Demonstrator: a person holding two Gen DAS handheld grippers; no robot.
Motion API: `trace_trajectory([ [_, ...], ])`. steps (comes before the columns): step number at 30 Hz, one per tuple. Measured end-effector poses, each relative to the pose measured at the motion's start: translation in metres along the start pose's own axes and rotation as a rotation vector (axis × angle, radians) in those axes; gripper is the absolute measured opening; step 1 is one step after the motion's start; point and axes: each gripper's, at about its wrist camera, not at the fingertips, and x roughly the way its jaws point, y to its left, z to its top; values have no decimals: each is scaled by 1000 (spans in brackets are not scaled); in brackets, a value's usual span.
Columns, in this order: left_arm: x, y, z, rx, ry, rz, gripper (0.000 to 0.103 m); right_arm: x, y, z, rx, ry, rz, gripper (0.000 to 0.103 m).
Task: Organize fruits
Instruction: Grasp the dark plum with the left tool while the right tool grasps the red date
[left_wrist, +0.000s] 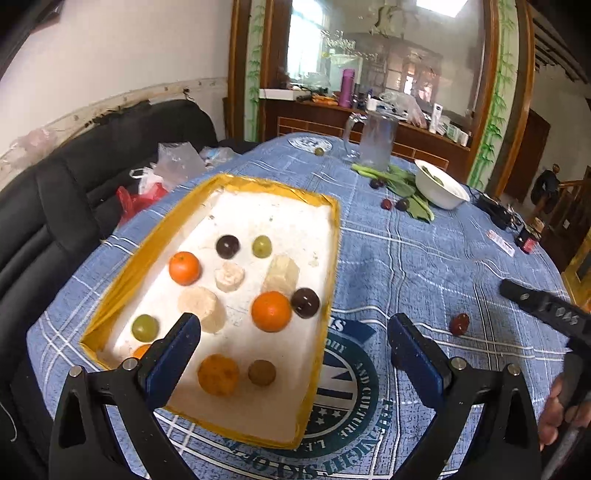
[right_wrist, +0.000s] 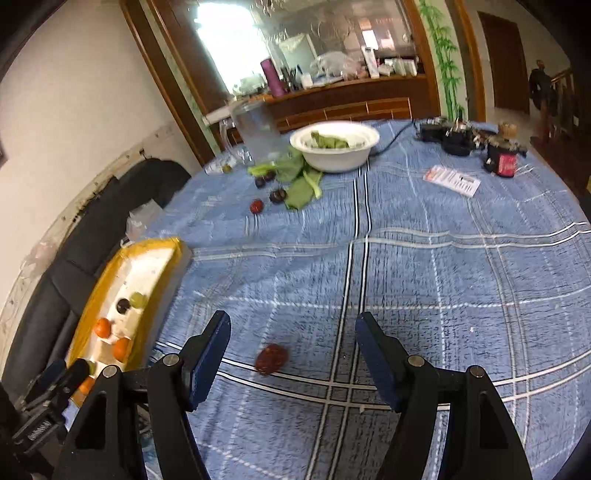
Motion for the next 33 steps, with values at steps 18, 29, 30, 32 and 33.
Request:
trace_trajectory([
  [18, 55, -77, -22, 245, 176, -292, 37, 49, 30, -27, -189, 104, -35, 43],
  [29, 74, -77, -25, 229, 232, -303, 32, 45, 31, -28, -207, 95, -47, 31],
  [30, 73, -80, -26, 245, 230, -292, 32, 44, 31, -28, -205, 95, -47, 31],
  [32, 72, -82, -26, 260, 226, -289, 22, 43, 31, -29, -202, 89, -49, 31],
  [33, 71, -81, -26, 260, 224, -290, 21, 42, 30, -29, -200, 85, -47, 31],
])
